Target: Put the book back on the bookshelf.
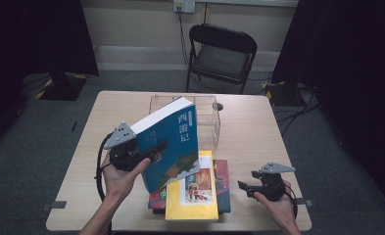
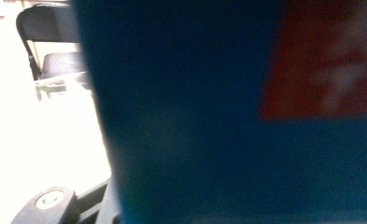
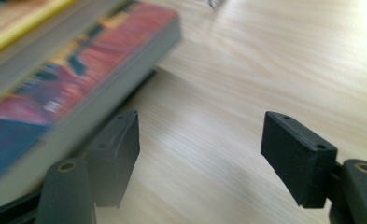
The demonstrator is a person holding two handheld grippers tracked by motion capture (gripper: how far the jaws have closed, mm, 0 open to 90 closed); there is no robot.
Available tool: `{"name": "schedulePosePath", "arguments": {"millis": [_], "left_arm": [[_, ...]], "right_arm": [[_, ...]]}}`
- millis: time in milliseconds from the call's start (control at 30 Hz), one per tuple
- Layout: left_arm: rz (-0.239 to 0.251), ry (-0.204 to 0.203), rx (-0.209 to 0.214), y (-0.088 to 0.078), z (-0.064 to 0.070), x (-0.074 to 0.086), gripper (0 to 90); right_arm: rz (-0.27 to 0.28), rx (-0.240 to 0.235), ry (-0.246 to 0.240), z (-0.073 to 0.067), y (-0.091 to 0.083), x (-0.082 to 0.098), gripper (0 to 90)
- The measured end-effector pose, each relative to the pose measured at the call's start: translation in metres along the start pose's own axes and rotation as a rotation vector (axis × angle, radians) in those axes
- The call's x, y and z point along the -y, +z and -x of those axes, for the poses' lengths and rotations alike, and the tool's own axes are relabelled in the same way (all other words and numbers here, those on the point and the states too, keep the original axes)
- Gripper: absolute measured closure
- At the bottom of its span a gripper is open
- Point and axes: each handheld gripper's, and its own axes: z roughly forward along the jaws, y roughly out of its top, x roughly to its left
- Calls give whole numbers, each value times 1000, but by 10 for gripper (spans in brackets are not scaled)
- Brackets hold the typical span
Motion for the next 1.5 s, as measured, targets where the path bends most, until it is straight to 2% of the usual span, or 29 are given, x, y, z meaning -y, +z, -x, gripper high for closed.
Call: {"name": "schedulePosePath", "arguments": {"millis": [33, 200, 367, 633, 700, 800, 867, 933, 1033, 1133, 1200, 1333, 1500], "left_arm": [[5, -7, -1, -1, -1, 0, 620], [4, 11, -26, -4, -1, -2, 620], [-1, 1, -52, -9, -7, -4, 621], [27, -3, -99, -15, -17, -8, 620], [29, -6, -127, -16, -19, -9, 621], [34, -26, -146, -17, -26, -10, 621], [41, -34, -162, -18, -29, -10, 621], [44, -25, -182, -19, -31, -11, 621], [42, -27, -200, -20, -34, -14, 620], [57, -46, -209, -23, -38, -18, 621], [58, -28, -228, -24, -39, -22, 621], [48, -10, -274, -21, -40, -29, 621], [56, -26, -297, -12, -45, -31, 621]], "right_arm": [[-12, 7, 9, 3, 2, 2, 273], [-32, 74, 15, 16, 10, 4, 275], [-51, 95, 14, 16, 14, 7, 259], [-78, 98, 31, 21, 18, 12, 246], [-83, 90, 39, 22, 19, 13, 218], [-83, 104, 34, 22, 20, 13, 205], [-80, 121, 13, 21, 22, 14, 184], [-84, 135, -8, 18, 24, 15, 148], [-78, 139, -2, 18, 25, 15, 135], [-74, 141, 0, 17, 25, 15, 134], [-63, 143, 2, 17, 26, 16, 133], [-54, 145, 5, 17, 26, 17, 133], [-51, 146, 5, 17, 26, 17, 132]]}}
